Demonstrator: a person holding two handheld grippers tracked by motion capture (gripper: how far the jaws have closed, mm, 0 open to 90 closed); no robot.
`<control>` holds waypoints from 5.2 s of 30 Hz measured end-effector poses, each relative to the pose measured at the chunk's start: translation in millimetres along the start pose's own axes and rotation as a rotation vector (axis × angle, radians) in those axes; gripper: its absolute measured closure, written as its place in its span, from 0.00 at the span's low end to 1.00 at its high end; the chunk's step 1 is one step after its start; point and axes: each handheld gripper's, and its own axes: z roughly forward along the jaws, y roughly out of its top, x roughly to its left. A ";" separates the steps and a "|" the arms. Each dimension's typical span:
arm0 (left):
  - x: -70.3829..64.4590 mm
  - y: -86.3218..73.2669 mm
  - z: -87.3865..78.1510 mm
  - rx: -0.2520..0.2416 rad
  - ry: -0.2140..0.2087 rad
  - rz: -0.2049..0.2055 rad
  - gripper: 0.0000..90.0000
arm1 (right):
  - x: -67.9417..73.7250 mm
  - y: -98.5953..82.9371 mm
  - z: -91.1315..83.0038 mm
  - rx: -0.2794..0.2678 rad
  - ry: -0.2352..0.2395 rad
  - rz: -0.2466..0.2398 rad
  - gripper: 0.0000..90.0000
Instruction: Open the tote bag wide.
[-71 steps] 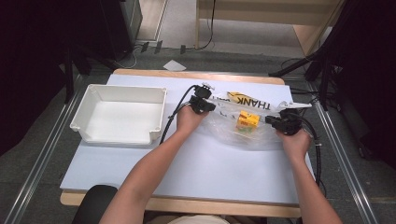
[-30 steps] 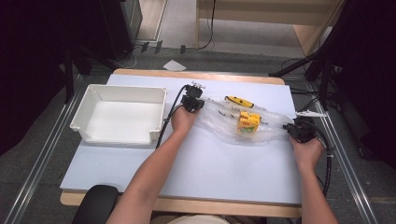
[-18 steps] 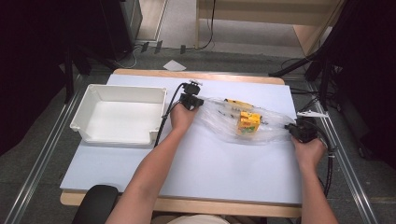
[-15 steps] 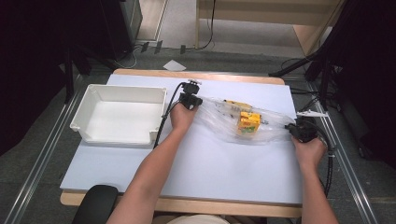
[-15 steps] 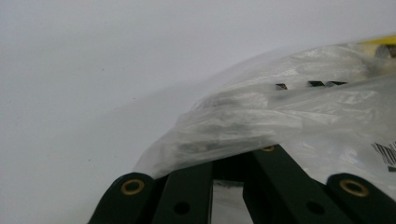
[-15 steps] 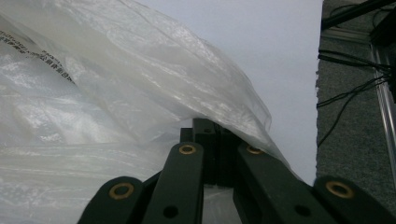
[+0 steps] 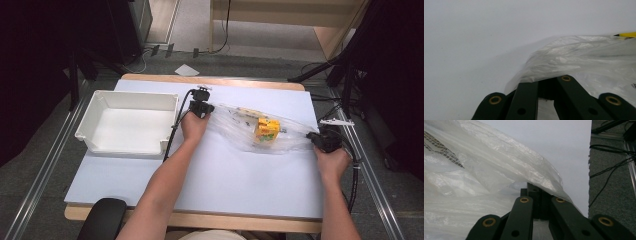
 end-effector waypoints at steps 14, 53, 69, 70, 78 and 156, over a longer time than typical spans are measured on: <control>3.7 -0.7 -0.6 0.000 -0.008 -0.016 1.00 | -4.2 -1.4 0.3 -0.011 0.014 0.017 1.00; -46.6 20.8 -49.7 -0.041 -0.247 0.095 0.59 | 27.2 21.8 -41.8 -0.003 0.190 -0.089 0.67; -83.0 18.3 -48.0 -0.022 -0.304 0.189 0.92 | 59.5 37.4 -55.1 -0.081 0.251 -0.175 0.96; -85.5 17.9 -48.9 -0.024 -0.304 0.207 0.92 | 59.5 37.4 -55.1 -0.081 0.251 -0.175 0.99; -106.2 17.7 -56.5 -0.047 -0.312 0.245 1.00 | 82.2 64.9 -54.0 -0.150 0.306 -0.258 1.00; -135.7 -139.6 -81.6 0.109 -0.544 0.363 0.98 | 76.7 114.9 111.1 0.081 0.143 -0.158 1.00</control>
